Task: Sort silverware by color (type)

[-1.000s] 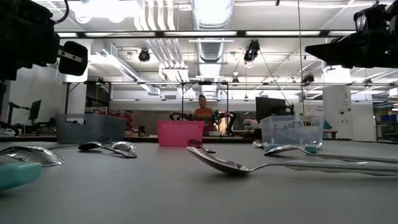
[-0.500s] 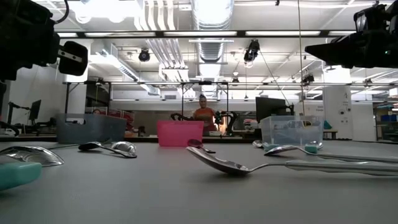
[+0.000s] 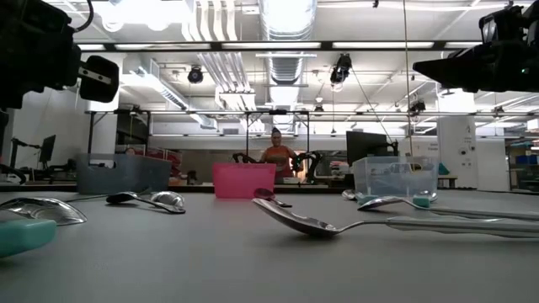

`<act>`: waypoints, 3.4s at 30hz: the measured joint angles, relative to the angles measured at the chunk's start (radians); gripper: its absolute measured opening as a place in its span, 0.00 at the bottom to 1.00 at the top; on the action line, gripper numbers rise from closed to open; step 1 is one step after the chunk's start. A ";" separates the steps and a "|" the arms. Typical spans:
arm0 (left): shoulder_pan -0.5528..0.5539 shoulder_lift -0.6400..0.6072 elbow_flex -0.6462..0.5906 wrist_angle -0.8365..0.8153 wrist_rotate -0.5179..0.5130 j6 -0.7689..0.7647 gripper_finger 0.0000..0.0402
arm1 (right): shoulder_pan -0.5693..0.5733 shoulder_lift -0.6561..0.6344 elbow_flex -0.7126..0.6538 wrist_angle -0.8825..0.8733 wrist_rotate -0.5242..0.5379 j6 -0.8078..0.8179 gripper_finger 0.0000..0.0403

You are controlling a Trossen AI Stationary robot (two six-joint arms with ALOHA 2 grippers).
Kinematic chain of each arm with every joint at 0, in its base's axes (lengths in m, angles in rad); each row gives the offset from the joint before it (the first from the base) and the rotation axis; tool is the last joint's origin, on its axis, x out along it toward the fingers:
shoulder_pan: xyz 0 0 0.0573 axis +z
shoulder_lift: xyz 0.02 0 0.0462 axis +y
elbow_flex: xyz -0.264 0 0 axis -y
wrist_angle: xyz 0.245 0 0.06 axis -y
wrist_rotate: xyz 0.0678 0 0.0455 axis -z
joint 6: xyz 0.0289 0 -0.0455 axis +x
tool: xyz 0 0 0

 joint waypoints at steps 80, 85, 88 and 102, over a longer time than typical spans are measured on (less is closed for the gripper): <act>0.000 0.000 0.000 0.614 -0.083 0.188 0.00 | 0.000 0.041 0.002 0.059 0.019 0.592 0.10; 0.000 0.000 0.024 0.627 -0.122 0.071 0.00 | 0.000 0.140 0.054 0.056 0.113 0.655 0.10; 0.000 0.000 0.032 0.628 -0.122 -0.060 0.00 | 0.000 0.204 0.092 0.057 0.115 0.687 0.10; -0.001 0.000 0.101 0.629 -0.298 -0.315 0.00 | 0.000 0.452 0.413 -0.329 0.110 0.755 0.10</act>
